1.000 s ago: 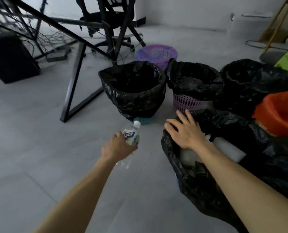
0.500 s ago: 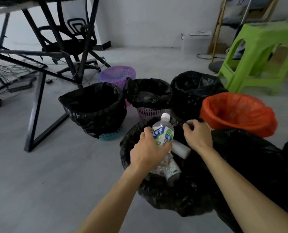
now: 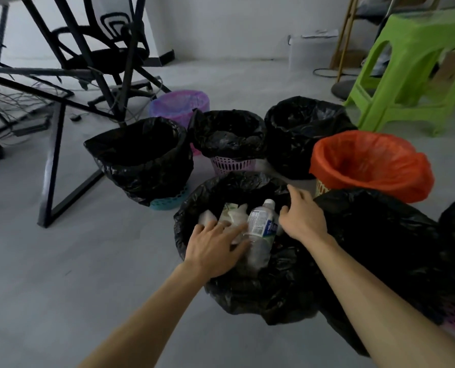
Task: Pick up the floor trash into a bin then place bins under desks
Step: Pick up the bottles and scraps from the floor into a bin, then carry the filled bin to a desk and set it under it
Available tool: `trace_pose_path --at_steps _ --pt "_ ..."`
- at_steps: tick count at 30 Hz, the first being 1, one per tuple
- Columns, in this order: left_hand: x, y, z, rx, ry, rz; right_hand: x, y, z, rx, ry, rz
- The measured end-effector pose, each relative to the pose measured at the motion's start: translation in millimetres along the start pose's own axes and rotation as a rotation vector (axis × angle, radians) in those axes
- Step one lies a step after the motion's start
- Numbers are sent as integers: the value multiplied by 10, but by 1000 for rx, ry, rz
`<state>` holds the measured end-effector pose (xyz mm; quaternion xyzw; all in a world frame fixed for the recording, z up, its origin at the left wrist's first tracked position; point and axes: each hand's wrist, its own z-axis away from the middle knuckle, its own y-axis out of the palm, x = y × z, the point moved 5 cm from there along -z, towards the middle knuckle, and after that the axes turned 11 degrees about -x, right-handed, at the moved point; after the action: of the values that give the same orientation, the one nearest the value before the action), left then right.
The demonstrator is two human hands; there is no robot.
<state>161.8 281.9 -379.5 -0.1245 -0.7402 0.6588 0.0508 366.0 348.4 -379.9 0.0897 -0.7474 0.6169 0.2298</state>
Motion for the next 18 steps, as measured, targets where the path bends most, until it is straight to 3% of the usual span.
trace_pose_path --at_steps 4,10,13,18 --pt "-100 56 -61 -46 112 12 9 63 7 -2 -19 -2" --pt "-65 41 -143 56 60 55 15 31 119 -27 -38 12" --pt "66 -112 67 15 -158 108 -35 -125 474 6 -33 -30" --pt "119 -419 733 64 -780 269 -289 -709 1206 -15 213 -114"
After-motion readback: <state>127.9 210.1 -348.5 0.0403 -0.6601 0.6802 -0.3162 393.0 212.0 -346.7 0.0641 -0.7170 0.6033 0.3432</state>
